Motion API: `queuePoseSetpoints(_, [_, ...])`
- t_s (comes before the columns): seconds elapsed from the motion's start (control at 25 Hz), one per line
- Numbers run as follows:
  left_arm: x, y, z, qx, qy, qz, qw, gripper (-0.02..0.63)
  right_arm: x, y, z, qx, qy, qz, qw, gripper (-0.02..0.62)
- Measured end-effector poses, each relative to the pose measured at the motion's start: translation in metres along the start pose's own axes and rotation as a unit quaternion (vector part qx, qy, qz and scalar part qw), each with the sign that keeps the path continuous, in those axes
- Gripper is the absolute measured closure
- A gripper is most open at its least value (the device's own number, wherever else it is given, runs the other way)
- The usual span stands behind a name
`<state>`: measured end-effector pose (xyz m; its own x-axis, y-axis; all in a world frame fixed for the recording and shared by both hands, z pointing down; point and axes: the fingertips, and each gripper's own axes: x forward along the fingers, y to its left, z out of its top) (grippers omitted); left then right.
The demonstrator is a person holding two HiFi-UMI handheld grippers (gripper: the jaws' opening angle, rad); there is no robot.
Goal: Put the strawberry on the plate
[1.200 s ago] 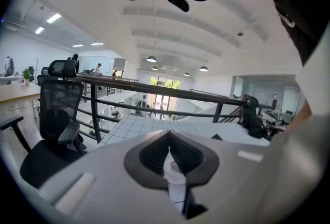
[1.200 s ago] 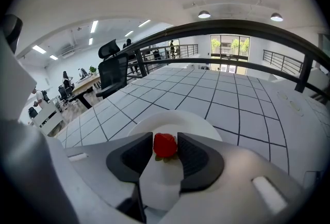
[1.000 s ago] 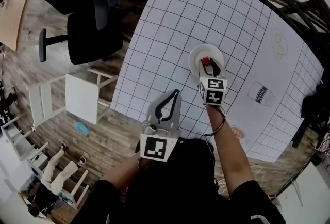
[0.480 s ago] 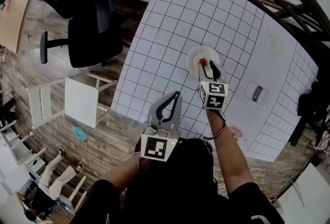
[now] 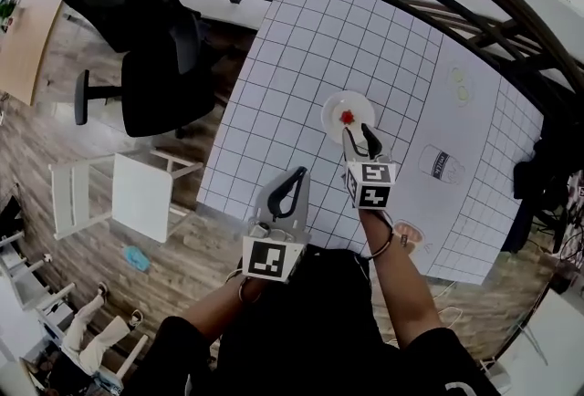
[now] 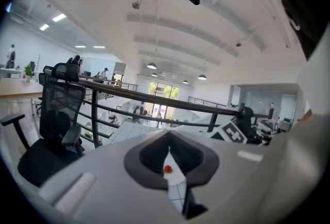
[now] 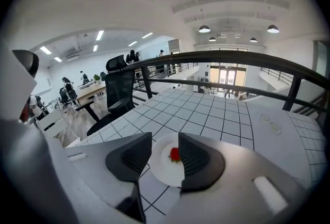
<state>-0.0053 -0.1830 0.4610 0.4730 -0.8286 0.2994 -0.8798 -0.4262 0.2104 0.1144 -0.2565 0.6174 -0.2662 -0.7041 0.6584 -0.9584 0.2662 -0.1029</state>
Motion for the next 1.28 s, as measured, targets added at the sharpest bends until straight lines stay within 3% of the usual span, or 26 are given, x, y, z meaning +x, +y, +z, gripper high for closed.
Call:
queuePoseSetpoints(0.4, [-0.026,-0.009,0.034,0.016,-0.04,-0.029,0.9986,0.595,-0.079,0.034,0.039,-0.041,-0.06,-0.007,0.997,0.436])
queuePoseSetpoints(0.76, [-0.05,-0.026,0.047,0.012,-0.073,-0.069,0.9948,0.595,-0.148,0.062,0.066,-0.008,-0.121,-0.006,0.993,0.459])
queuePoseSetpoints(0.96, [-0.067,-0.027,0.046,0.017,-0.082,-0.08,0.9932,0.595,-0.192,0.081,0.086,-0.006,-0.17,-0.014,0.985,0.507])
queuePoseSetpoints(1.12, [-0.082,-0.031,0.053,0.02,-0.085,-0.087,0.9924,0.595,-0.225,0.101,0.091,-0.005,-0.199,-0.021,0.98,0.586])
queuePoseSetpoints(1.28, [-0.094,-0.036,0.055,0.024,-0.092,-0.106,0.9898,0.595,-0.247,0.124,0.087,-0.007,-0.213,-0.028,0.977,0.597])
